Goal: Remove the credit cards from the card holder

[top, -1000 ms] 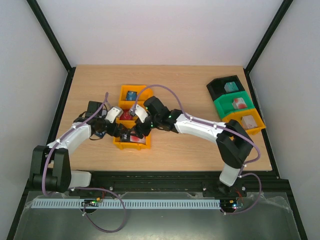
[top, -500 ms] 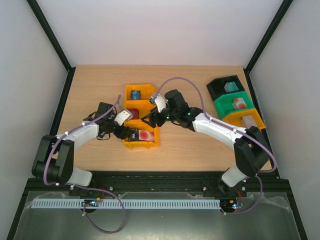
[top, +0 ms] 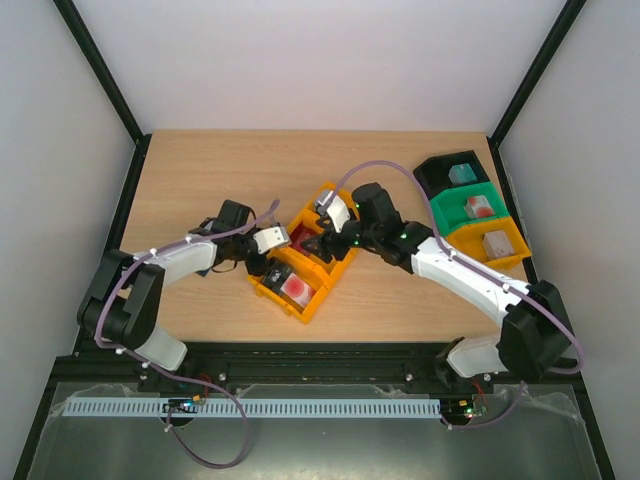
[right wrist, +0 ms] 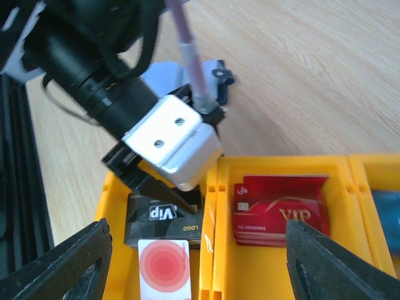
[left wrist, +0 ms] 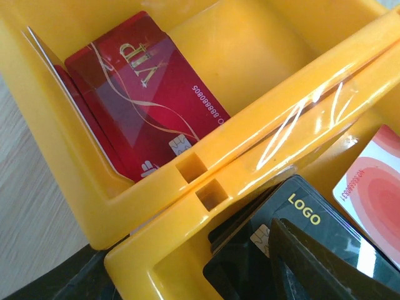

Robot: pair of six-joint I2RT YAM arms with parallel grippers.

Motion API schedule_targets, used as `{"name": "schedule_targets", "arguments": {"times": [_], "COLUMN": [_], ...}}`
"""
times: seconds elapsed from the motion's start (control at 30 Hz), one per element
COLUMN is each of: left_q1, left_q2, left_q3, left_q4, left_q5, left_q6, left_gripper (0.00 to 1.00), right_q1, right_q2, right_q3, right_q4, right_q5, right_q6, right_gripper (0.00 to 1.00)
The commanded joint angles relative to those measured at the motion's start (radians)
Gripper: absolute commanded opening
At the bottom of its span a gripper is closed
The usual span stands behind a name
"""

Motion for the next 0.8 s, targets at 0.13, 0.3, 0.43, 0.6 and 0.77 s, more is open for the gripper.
{"name": "schedule_targets", "arguments": {"times": [0.13,0.3,0.43,0.6,0.77], "left_q1": [-0.045,-0.023,0.029,0.195,0.233], "left_q2": [0.047,0.033,-0.007,-0.056,-0.119], "left_q3": [0.092,0.163,0.218,0.211,0.140], "left_q4": [0.096,0.079,-0.084,-0.139,-0.197], "left_q5": [0.112,0.139,0.245,0.306,0.113], "left_q6": [0.204,0.067,0.016,-0.218,-0.296], "left_gripper": [0.65,0.73,0.83,0.85,0.83], "right_q1": [0.005,0.073,0.124,0.169,0.181], "right_q2": [-0.102,-0.030,0.110,0.262,0.402], "right_q3": [-0.062,-0.019,0.098,0.215,0.351], "right_q4": [-0.123,-0.222,-0.346,-0.442,-0.526], "right_q5": [-0.127,-0.068,-0.032,0.020,0.053], "right_q6": [-0.409,-0.591,-0.730,-0.916,-1.024], "right_gripper": [0.77,0.77,0.77,0.79,0.79]}}
